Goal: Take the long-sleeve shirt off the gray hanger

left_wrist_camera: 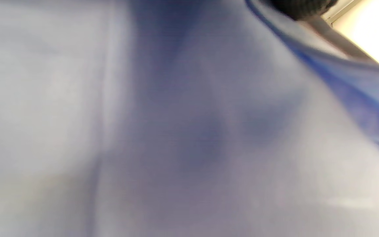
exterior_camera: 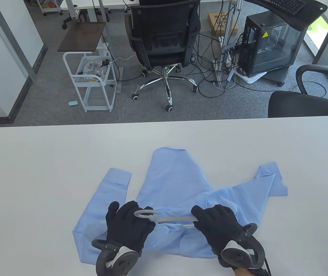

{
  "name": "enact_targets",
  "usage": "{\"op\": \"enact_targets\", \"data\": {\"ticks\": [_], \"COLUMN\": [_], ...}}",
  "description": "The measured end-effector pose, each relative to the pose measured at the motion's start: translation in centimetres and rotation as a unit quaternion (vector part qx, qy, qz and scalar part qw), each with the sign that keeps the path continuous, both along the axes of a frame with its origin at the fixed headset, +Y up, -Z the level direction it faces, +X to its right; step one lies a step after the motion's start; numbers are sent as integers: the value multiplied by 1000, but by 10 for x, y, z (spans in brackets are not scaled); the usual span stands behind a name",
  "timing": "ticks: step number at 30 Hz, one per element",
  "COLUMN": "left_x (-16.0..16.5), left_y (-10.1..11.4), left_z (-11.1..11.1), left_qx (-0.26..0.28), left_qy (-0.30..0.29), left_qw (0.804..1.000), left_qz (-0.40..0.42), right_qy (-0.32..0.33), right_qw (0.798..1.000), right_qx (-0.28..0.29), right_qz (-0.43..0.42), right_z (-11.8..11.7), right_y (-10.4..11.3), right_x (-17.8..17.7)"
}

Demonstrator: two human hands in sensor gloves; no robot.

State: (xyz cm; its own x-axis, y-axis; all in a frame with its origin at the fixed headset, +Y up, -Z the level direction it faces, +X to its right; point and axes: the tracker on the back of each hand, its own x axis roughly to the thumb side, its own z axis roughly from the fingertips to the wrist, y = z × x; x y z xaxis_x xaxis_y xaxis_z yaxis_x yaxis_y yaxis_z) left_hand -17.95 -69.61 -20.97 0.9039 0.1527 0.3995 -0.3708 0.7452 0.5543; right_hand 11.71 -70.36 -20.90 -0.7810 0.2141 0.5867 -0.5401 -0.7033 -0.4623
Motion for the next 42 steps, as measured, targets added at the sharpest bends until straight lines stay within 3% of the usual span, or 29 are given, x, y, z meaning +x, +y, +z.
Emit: {"op": "enact_targets", "data": {"ticks": [20, 42], "left_x": [-11, -31], "left_y": [-1, -3], "left_z": [-7, -12], "left_qx": [-45, -52], "left_qy": [-19, 12], "left_qw": [999, 998], "left_qz": [11, 41], "right_qy": [-18, -41], "right_qw": [1000, 997], "right_qx": [-13, -39], "right_qz": [-15, -44], "right_z": [-5, -11], "right_y": [-5, -10], "right_x": [16, 36]}}
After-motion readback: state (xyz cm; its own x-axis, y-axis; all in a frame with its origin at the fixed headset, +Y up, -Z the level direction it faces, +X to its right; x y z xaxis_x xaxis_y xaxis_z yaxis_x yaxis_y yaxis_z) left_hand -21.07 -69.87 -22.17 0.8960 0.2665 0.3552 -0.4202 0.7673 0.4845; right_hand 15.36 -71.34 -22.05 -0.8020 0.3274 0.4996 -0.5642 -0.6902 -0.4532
